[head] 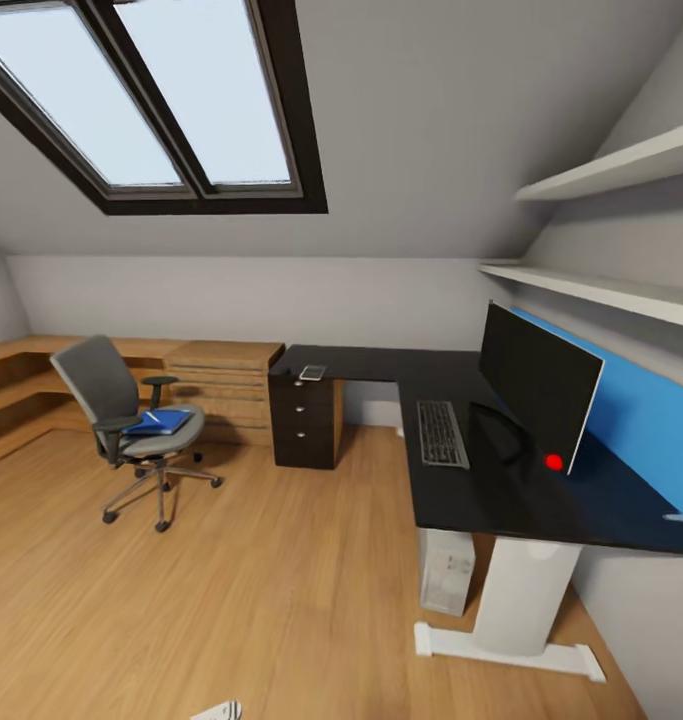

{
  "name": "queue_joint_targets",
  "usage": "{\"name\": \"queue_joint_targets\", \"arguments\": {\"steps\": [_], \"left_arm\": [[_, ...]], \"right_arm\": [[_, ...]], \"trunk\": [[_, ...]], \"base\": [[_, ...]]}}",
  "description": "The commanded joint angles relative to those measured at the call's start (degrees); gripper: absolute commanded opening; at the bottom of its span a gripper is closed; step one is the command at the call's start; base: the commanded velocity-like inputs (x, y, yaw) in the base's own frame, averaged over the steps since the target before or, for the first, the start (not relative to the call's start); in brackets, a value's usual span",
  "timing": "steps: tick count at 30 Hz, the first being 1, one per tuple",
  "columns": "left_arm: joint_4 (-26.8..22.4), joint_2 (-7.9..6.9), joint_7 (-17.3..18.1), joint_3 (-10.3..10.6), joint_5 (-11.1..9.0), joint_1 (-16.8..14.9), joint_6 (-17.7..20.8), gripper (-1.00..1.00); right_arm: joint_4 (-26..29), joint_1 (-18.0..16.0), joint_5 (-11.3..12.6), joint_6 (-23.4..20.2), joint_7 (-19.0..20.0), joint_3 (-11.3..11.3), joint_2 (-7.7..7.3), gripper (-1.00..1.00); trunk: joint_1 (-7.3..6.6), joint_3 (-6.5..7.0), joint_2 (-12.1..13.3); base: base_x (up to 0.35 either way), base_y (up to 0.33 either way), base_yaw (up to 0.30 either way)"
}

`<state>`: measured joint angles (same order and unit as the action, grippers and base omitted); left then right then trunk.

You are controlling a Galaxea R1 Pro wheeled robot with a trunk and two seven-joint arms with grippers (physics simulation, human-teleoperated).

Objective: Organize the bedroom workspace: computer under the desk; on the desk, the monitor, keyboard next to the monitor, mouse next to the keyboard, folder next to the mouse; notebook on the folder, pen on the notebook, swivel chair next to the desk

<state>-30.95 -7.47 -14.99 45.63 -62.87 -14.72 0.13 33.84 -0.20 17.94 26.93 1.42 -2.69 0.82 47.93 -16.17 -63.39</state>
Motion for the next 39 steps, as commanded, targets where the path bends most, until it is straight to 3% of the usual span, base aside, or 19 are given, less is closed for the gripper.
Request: {"name": "queue_joint_targets", "arguments": {"steps": [1,17,22,29,39], "left_arm": [[-0.2,-0.08,-0.5,0.4,-0.3,-0.1,0.0,1.00],[-0.2,-0.08,-0.5,0.3,-0.5,0.0,-0.2,1.00],[-0.2,-0.04,-0.6,-1.8,-0.5,0.0,-0.2,1.00],[-0.1,-0.07,-0.6,-6.5,-0.3,0.0,-0.1,1.00],[-0.2,0.00,-0.5,-7.1,-0.3,0.0,0.0,1.00]], "right_arm": [[0.0,0.0,0.6,0.2,0.2,-0.2,-0.03,1.00],[0.0,0.0,0.6,0.2,0.2,-0.1,-0.02,1.00],[0.0,0.0,0.5,0.2,0.2,-0.2,-0.03,1.00],[-0.1,0.0,0.5,0.2,0.2,-0.2,0.01,1.00],[-0.1,0.0,0.4,0.2,0.2,-0.2,-0.03,1.00]], "trunk": [[-0.19,0.11,0.4],[-3.70,2.97,6.8],[-4.80,3.87,8.8],[-6.34,5.12,11.6],[-8.53,6.92,15.6]], "base": [[0.332,0.000,0.020],[0.301,0.000,0.002],[0.092,0.000,0.000],[0.019,0.000,0.000],[0.002,0.020,0.000]]}}
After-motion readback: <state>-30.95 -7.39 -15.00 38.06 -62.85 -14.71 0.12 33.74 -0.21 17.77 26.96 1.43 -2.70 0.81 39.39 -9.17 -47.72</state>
